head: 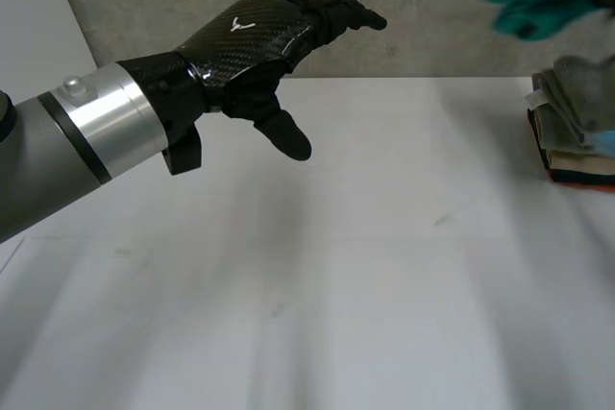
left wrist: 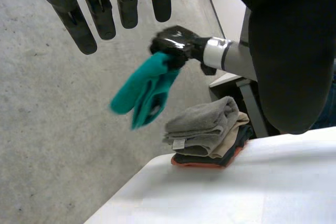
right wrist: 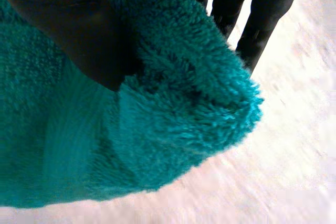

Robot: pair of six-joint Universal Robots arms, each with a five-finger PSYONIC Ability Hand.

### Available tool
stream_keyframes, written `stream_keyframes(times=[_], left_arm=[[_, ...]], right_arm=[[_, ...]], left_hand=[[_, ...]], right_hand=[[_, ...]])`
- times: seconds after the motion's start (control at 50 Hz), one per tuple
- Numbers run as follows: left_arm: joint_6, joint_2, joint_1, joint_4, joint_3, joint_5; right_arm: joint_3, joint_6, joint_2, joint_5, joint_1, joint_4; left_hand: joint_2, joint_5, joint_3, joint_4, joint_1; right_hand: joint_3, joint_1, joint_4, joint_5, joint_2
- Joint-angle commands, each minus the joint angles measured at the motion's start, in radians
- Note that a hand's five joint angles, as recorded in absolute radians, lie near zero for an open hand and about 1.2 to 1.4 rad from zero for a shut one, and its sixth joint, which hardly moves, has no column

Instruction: Fold the laundry.

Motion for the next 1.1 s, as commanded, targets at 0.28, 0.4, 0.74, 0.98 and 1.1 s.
stream_keyframes(times=[0.28, 0.4, 0.74, 0.98, 1.1], left_arm=[[-0.001, -0.006, -0.009, 0.059, -0.072, 0.0], [0.0, 0.002, -0.035, 0.059, -0.063, -0.002], [-0.026, 0.028, -0.094, 0.059, -0.077, -0.002], [-0.07, 0.054, -0.148, 0.123, -0.029, -0.136], [-0.132, 0.058, -0.16, 0.178, 0.103, -0.417]], right_arm=[[0.125, 0.001, 0.246, -0.33, -0.358, -0.03], [0.15, 0.01, 0.145, -0.365, -0.356, -0.021], [0.303, 0.074, -0.192, -0.367, -0.444, 0.33], [0.061, -0.111, -0.271, -0.03, -0.602, 0.629], [0.084, 0.013, -0.349, -0.075, -0.481, 0.386]], left_hand=[[-0.028, -0.042, -0.032, -0.023, -0.011], [-0.028, -0.042, -0.032, -0.023, -0.011], [-0.031, -0.045, -0.035, -0.026, -0.014], [-0.025, -0.039, -0.029, -0.02, -0.008], [-0.034, -0.048, -0.038, -0.029, -0.017]], right_hand=[[0.208, 0.323, 0.199, 0.285, 0.228], [-1.013, -0.899, -1.022, -0.937, -0.993], [-1.013, -0.899, -1.022, -0.937, -0.993], [-1.013, -0.899, -1.022, -0.937, -0.993], [-1.013, -0.899, -1.022, -0.937, -0.993]])
